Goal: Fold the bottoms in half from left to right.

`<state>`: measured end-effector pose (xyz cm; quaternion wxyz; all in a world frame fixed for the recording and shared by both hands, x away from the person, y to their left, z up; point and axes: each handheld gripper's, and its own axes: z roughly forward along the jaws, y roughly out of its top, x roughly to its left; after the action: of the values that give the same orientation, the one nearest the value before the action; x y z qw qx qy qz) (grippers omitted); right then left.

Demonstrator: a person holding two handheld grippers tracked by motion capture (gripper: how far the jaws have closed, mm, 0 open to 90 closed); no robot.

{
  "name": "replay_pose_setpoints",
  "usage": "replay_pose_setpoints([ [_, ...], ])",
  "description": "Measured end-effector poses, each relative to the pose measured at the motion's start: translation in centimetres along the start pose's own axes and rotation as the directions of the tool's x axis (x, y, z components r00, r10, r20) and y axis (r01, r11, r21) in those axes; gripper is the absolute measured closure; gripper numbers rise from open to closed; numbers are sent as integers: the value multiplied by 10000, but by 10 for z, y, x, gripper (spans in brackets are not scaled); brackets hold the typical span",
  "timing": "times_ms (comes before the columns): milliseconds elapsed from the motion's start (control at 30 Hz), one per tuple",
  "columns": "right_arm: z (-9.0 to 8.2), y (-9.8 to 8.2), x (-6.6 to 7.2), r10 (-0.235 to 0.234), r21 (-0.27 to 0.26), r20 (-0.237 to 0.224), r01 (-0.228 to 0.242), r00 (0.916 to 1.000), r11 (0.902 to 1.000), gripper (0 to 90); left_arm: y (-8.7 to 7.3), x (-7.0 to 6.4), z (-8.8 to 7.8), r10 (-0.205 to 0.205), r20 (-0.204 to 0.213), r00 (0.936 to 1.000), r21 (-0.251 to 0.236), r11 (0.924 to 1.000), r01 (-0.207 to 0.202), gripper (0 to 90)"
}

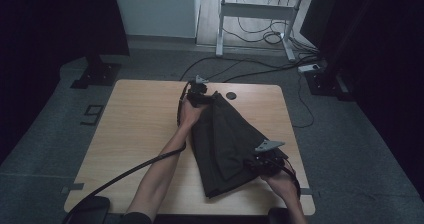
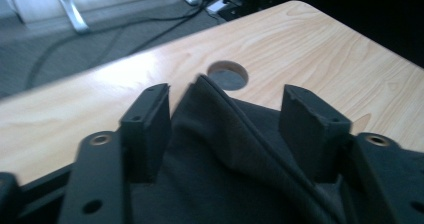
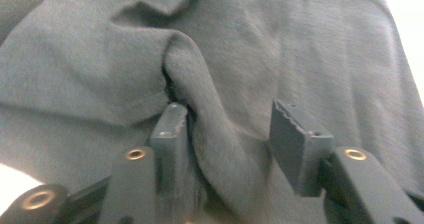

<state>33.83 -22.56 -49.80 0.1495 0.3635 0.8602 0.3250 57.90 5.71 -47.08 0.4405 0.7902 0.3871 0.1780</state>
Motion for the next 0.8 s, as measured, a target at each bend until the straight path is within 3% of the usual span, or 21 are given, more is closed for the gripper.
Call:
replay_pose_setpoints([
  [33,-8,0,-1,78,-78,30,-78,10000,9999,455,3,0,-8,58,221,9997,62,10000,-59,289],
  [133,-17,1,-2,161,-215,2,-161,9999,9996,438,2,-2,-16,272,304,9992,141,9995,-277,218],
  [233,-27,12,2,256,-675,-87,-261,9996,9974,406,-8,-9,-29,688,349,9970,509,9962,-705,147],
  [333,-28,20,8,140,-812,-227,-158,9996,9966,396,-17,-11,-35,809,427,9958,659,9943,-836,138],
  [467,-19,40,30,-354,-980,-852,269,9957,9948,379,-47,-14,-48,770,628,9950,1147,9899,-838,105],
  [533,-11,48,40,-532,-994,-1222,411,9911,9942,378,-60,-17,-52,954,695,9930,1444,9840,-1046,94],
  [567,-11,48,40,-532,-994,-1222,411,9911,9942,378,-60,-17,-52,954,695,9930,1444,9840,-1046,83],
  [633,2,56,55,-855,-947,-1530,715,9845,9929,371,-80,-24,-57,944,882,9916,1653,9803,-1080,82],
  [667,2,56,55,-855,-947,-1530,715,9845,9929,371,-80,-24,-57,944,882,9916,1653,9803,-1080,82],
  [700,10,59,65,-995,-882,-1732,852,9799,9925,368,-93,-30,-59,1107,935,9894,1789,9757,-1261,83],
  [800,25,62,78,-1204,-700,-1779,1094,9767,9915,346,-109,-38,-58,1407,818,9867,2044,9666,-1548,77],
])
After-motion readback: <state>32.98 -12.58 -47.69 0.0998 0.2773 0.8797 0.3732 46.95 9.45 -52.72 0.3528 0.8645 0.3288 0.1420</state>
